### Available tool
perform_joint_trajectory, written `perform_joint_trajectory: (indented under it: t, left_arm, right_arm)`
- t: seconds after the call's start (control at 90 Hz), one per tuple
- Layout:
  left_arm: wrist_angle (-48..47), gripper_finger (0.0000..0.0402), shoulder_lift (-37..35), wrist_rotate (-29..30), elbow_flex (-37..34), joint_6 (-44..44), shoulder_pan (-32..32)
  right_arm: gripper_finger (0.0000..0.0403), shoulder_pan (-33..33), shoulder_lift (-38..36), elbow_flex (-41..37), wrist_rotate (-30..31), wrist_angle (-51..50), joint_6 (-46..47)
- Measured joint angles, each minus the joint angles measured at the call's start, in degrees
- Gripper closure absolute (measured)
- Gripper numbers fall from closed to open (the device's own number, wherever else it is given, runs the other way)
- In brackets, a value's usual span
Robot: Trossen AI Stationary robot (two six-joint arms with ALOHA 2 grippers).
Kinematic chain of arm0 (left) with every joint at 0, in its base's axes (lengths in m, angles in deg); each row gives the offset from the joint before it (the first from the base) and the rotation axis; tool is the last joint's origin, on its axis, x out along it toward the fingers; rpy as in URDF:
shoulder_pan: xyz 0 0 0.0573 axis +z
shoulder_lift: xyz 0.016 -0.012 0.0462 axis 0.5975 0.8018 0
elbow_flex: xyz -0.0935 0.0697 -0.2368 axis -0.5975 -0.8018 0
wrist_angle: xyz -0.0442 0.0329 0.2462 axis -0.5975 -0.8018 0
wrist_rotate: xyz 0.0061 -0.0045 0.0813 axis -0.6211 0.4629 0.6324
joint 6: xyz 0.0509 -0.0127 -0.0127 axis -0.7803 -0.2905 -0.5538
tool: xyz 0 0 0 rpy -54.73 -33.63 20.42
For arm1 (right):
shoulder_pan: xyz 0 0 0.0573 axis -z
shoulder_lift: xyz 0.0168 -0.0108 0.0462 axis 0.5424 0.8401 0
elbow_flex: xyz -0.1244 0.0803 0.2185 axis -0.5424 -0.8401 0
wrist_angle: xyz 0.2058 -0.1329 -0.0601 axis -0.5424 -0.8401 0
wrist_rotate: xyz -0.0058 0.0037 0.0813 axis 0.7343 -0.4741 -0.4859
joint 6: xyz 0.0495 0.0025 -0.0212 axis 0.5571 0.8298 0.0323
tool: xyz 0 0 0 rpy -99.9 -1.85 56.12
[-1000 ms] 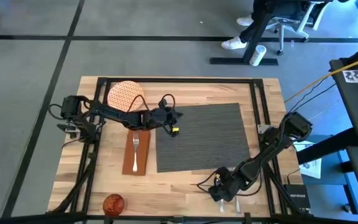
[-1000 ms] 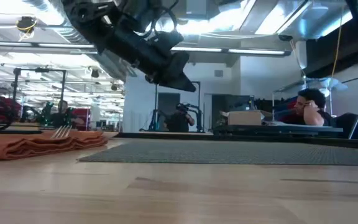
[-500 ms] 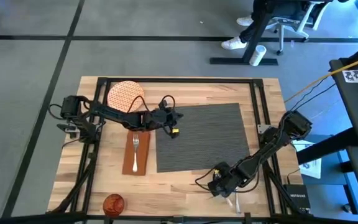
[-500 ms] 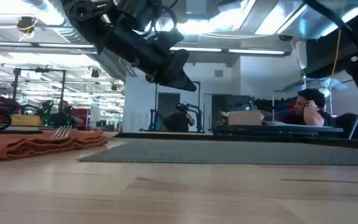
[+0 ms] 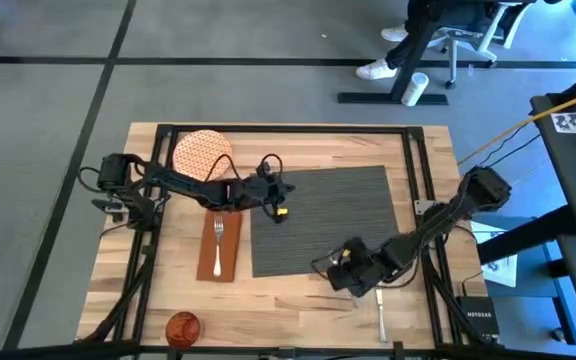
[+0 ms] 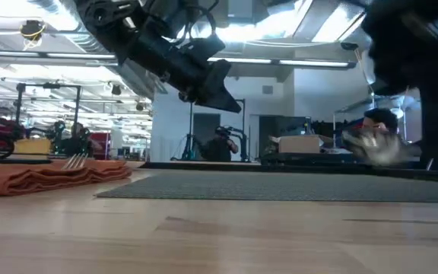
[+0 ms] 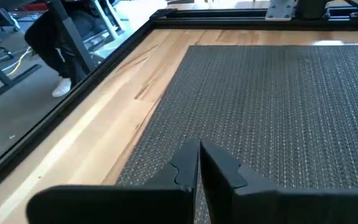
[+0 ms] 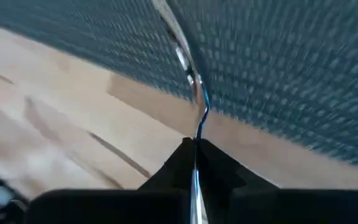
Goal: Set table place
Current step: Put the silver spoon on the gray tablemat
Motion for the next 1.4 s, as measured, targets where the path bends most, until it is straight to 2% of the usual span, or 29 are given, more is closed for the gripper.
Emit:
perform_joint_trajectory:
  t: [0.122, 0.3, 0.4, 0.622, 0.967, 1.4]
  left_arm:
    - [-0.1, 0.0402, 0.0, -0.1, 0.0, 0.0, 0.0]
    - [-0.2, 0.0402, 0.0, -0.2, 0.0, -0.1, -0.3]
    - [-0.1, 0.0402, 0.0, -0.2, 0.0, -0.4, -0.5]
    - [0.0, 0.0402, 0.0, -0.2, 0.0, -0.5, -0.5]
    - [0.0, 0.0402, 0.0, -0.2, 0.0, -0.4, -0.5]
    - [0.0, 0.0402, 0.0, -1.2, 0.0, -0.4, -0.5]
  right_arm:
    - [0.0402, 1.9, -4.9, 0.0, 3.0, -10.0, -0.4]
    - [0.0402, 3.2, -9.9, 0.1, 2.6, -30.6, 2.1]
    - [0.0402, 3.2, -12.1, -0.9, 3.7, -36.5, 4.9]
    - [0.0402, 3.1, -17.6, -8.4, 5.0, -35.7, 9.5]
    - [0.0403, 5.4, -24.8, -21.3, 5.6, -24.3, 10.0]
    - [0.0403, 18.0, -32.1, -23.1, 6.3, -21.3, 0.7]
